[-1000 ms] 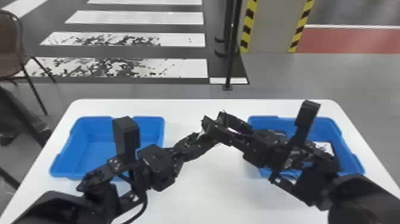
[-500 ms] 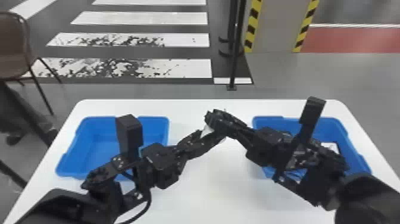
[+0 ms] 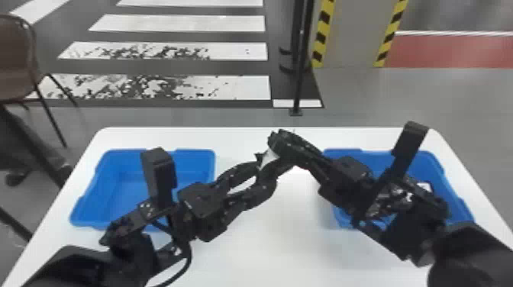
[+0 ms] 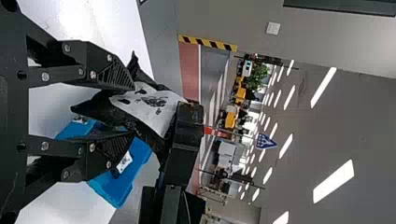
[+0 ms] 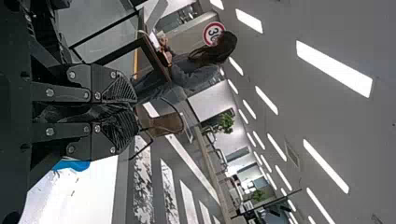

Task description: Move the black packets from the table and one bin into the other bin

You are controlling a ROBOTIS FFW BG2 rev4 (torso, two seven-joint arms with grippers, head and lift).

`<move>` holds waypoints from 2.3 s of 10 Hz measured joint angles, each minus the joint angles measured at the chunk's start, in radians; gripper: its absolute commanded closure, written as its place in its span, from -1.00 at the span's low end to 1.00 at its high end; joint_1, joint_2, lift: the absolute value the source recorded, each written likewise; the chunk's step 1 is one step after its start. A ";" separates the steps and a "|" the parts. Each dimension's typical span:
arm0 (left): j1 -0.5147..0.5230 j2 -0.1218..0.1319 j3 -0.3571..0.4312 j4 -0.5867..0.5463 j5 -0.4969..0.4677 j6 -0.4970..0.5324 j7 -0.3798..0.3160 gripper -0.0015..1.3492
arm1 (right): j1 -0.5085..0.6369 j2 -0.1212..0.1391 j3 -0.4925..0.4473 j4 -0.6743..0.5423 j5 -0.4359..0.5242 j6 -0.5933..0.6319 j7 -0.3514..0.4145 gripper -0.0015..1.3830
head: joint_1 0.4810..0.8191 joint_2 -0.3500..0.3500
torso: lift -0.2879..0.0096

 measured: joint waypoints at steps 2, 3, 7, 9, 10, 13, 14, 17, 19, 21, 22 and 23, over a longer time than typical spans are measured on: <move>0.002 0.000 0.004 0.011 0.005 -0.009 -0.001 -0.68 | 0.000 0.003 -0.039 -0.001 0.004 -0.032 0.000 0.62 | 0.27 -0.08 | 0.20; 0.005 -0.002 0.011 0.020 0.007 -0.016 -0.001 -0.68 | 0.005 0.007 -0.092 -0.005 0.024 -0.045 0.000 0.62 | 0.27 -0.12 | 0.20; 0.024 -0.009 0.037 0.025 0.009 -0.061 0.002 -0.68 | 0.102 0.013 -0.392 0.017 0.162 -0.024 0.001 0.62 | 0.27 -0.58 | 0.20; 0.033 -0.012 0.046 0.025 0.010 -0.071 0.006 -0.68 | 0.129 0.019 -0.502 0.070 0.249 -0.013 0.000 0.60 | 0.27 -0.87 | 0.20; 0.035 -0.012 0.046 0.025 0.009 -0.069 0.006 -0.68 | 0.114 0.018 -0.526 0.112 0.281 -0.011 0.001 0.48 | 0.27 -0.95 | 0.20; 0.039 -0.013 0.049 0.025 0.010 -0.106 0.013 -0.68 | 0.092 0.013 -0.531 0.164 0.312 -0.030 0.013 -0.93 | 0.27 -0.99 | 0.20; 0.060 -0.018 0.058 0.025 0.021 -0.169 0.042 -0.68 | 0.143 0.026 -0.531 0.104 0.301 -0.068 0.017 -0.84 | 0.27 -0.93 | 0.20; 0.184 -0.046 0.101 0.019 0.090 -0.440 0.199 -0.68 | 0.333 0.098 -0.521 -0.098 0.254 -0.194 -0.026 -0.77 | 0.27 -0.68 | 0.20; 0.294 -0.072 0.119 -0.017 0.056 -0.623 0.338 -0.68 | 0.471 0.123 -0.479 -0.271 0.256 -0.230 -0.112 -0.77 | 0.27 -0.46 | 0.20; 0.344 -0.088 0.153 -0.024 -0.078 -0.719 0.419 -0.68 | 0.606 0.142 -0.448 -0.408 0.290 -0.219 -0.192 -0.77 | 0.27 -0.32 | 0.20; 0.363 -0.098 0.184 -0.024 -0.155 -0.725 0.441 -0.68 | 0.657 0.145 -0.440 -0.446 0.307 -0.200 -0.216 -0.77 | 0.27 -0.24 | 0.20; 0.379 -0.109 0.216 -0.024 -0.215 -0.714 0.445 -0.68 | 0.688 0.145 -0.437 -0.455 0.323 -0.189 -0.224 -0.77 | 0.27 -0.16 | 0.20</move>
